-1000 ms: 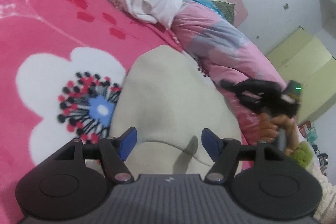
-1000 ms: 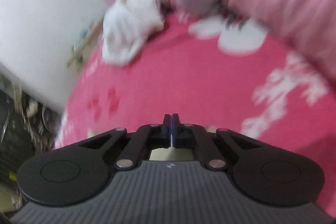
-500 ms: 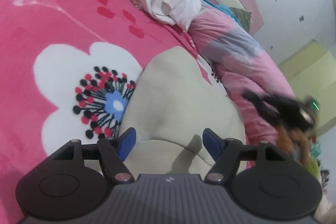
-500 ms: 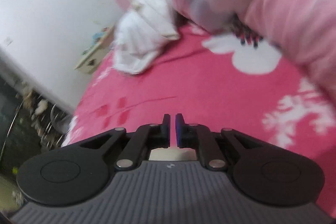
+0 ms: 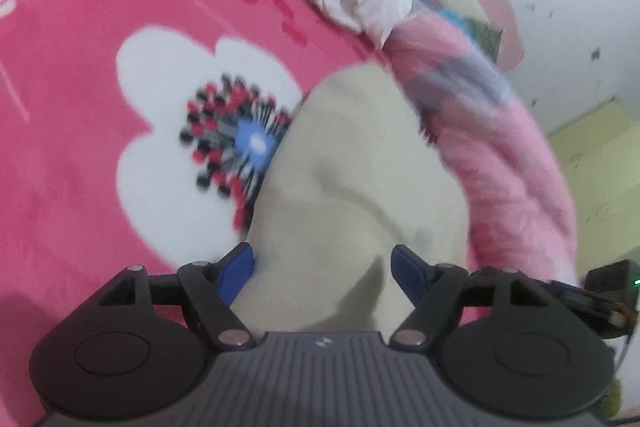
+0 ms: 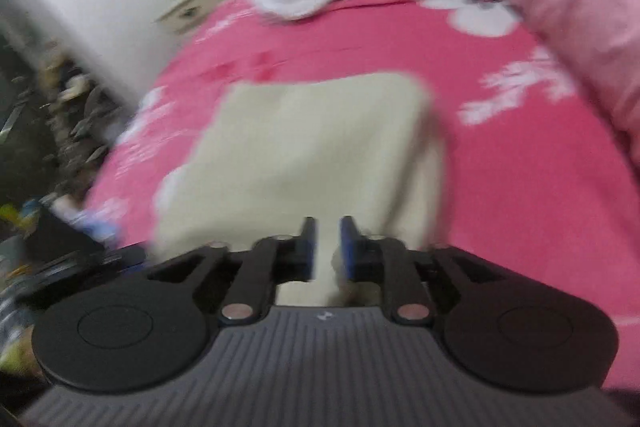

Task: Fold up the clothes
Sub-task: 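Close the right gripper on the hoodie edge and lift it, then close the left gripper on the beige hoodie while the right gripper holds its folded edge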

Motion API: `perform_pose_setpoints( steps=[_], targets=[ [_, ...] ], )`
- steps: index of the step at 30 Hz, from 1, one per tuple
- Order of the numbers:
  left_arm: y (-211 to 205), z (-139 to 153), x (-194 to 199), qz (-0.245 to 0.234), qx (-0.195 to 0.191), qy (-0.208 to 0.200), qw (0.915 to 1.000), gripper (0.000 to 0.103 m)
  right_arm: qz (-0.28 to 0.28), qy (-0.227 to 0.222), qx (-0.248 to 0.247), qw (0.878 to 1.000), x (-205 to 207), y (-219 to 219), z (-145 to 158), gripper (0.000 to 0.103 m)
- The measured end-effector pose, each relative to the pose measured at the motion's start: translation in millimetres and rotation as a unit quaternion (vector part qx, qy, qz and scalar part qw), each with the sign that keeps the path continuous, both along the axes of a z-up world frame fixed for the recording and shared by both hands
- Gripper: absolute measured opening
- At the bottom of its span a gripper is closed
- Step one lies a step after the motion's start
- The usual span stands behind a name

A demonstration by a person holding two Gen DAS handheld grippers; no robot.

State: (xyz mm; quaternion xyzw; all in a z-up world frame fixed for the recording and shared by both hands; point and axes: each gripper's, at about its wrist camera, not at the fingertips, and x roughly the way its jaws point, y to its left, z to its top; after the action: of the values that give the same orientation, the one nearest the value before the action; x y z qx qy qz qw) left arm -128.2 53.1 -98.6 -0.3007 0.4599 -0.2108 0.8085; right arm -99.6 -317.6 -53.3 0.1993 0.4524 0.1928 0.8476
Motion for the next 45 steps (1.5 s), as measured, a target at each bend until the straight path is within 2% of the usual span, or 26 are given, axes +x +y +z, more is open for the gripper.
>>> perform_pose_setpoints(
  steps=[1, 3, 5, 9, 11, 12, 14, 15, 16, 17, 20, 23, 25, 26, 28, 29, 31, 35, 37, 39, 40, 41, 43, 45],
  targets=[
    [-6.7, -3.7, -3.4, -0.013, 0.018, 0.001, 0.9998, 0.079, 0.017, 0.015, 0.012, 1.0, -5.5, 8.9, -7.7, 0.026],
    [-19.2, -9.7, -14.2, -0.037, 0.062, -0.017, 0.9972, 0.08, 0.032, 0.056, -0.012, 0.998, -10.5, 29.0, -35.1, 0.028],
    [-17.1, -4.5, -22.6, -0.048, 0.074, -0.021, 0.9959, 0.08, 0.027, 0.065, -0.039, 0.997, -18.1, 40.3, -54.3, 0.028],
    [9.9, 15.3, -31.7, -0.039, 0.056, -0.015, 0.9975, 0.08, -0.002, 0.083, -0.047, 0.995, -29.2, 30.5, -27.3, 0.031],
    [27.9, 27.4, -30.6, -0.022, 0.038, -0.024, 0.9987, 0.084, -0.034, 0.071, -0.046, 0.996, -33.7, 11.5, -12.8, 0.05],
    [35.2, 32.2, -24.6, -0.011, 0.03, -0.035, 0.9989, 0.088, -0.053, 0.052, -0.04, 0.996, -31.1, -0.4, -7.0, 0.053],
    [41.4, 33.8, -2.5, 0.002, 0.009, -0.049, 0.9988, 0.091, -0.094, 0.019, -0.017, 0.995, -24.2, -23.3, 1.6, 0.07],
    [42.6, 32.7, 10.5, 0.005, -0.004, -0.053, 0.9986, 0.093, -0.114, 0.013, 0.004, 0.993, -15.8, -35.7, 0.5, 0.074],
    [41.0, 27.0, 24.9, 0.002, -0.023, -0.049, 0.9985, 0.093, -0.124, 0.014, 0.033, 0.992, -0.1, -46.9, -6.4, 0.084],
    [39.3, 21.2, 39.4, -0.001, -0.043, -0.044, 0.9981, 0.093, -0.126, 0.024, 0.063, 0.99, 15.5, -54.2, -15.1, 0.086],
    [28.3, 2.1, 85.6, -0.019, -0.087, -0.007, 0.996, 0.093, -0.134, 0.064, 0.116, 0.982, 59.6, -64.6, -42.5, 0.086],
    [13.9, -15.2, 122.4, -0.054, -0.109, 0.01, 0.9925, 0.093, -0.128, 0.075, 0.121, 0.981, 99.1, -59.0, -57.6, 0.086],
    [1.3, -29.4, 138.5, -0.084, -0.122, 0.03, 0.9886, 0.094, -0.119, 0.084, 0.146, 0.978, 114.8, -58.8, -71.5, 0.086],
    [-5.4, -37.5, 140.6, -0.093, -0.129, 0.038, 0.9865, 0.095, -0.11, 0.094, 0.16, 0.976, 118.6, -57.5, -77.1, 0.086],
    [-10.0, -43.0, 138.1, -0.105, -0.135, 0.027, 0.9849, 0.096, -0.105, 0.115, 0.195, 0.968, 117.2, -52.6, -90.6, 0.088],
    [-10.2, -44.3, 134.3, -0.111, -0.142, 0.032, 0.9831, 0.096, -0.103, 0.113, 0.212, 0.965, 109.8, -50.1, -93.5, 0.088],
    [-10.5, -46.8, 126.7, -0.123, -0.157, 0.042, 0.9791, 0.096, -0.09, 0.104, 0.223, 0.965, 93.1, -42.8, -95.3, 0.088],
    [-15.5, -51.8, 126.4, -0.144, -0.155, 0.048, 0.9762, 0.096, -0.057, 0.12, 0.241, 0.961, 73.9, -29.0, -98.8, 0.089],
    [-18.5, -56.6, 137.5, -0.138, -0.17, 0.061, 0.9739, 0.096, -0.056, 0.119, 0.243, 0.961, 88.2, -28.2, -100.3, 0.089],
    [-23.4, -57.0, 141.6, -0.139, -0.173, 0.062, 0.9731, 0.097, -0.071, 0.116, 0.27, 0.953, 104.9, -31.6, -106.6, 0.087],
    [-26.2, -54.0, 140.0, -0.149, -0.165, 0.054, 0.9735, 0.096, -0.071, 0.122, 0.275, 0.951, 111.1, -31.2, -110.2, 0.08],
    [-27.7, -50.9, 137.5, -0.161, -0.158, 0.043, 0.9733, 0.094, -0.069, 0.125, 0.272, 0.952, 114.4, -29.8, -111.4, 0.067],
    [-28.4, -45.1, 129.7, -0.168, -0.156, 0.032, 0.9728, 0.089, -0.055, 0.123, 0.244, 0.96, 110.9, -25.2, -106.8, 0.053],
    [-25.8, -40.7, 125.3, -0.154, -0.167, 0.03, 0.9734, 0.077, -0.053, 0.118, 0.244, 0.961, 105.3, -24.1, -101.7, 0.043]
  ],
)
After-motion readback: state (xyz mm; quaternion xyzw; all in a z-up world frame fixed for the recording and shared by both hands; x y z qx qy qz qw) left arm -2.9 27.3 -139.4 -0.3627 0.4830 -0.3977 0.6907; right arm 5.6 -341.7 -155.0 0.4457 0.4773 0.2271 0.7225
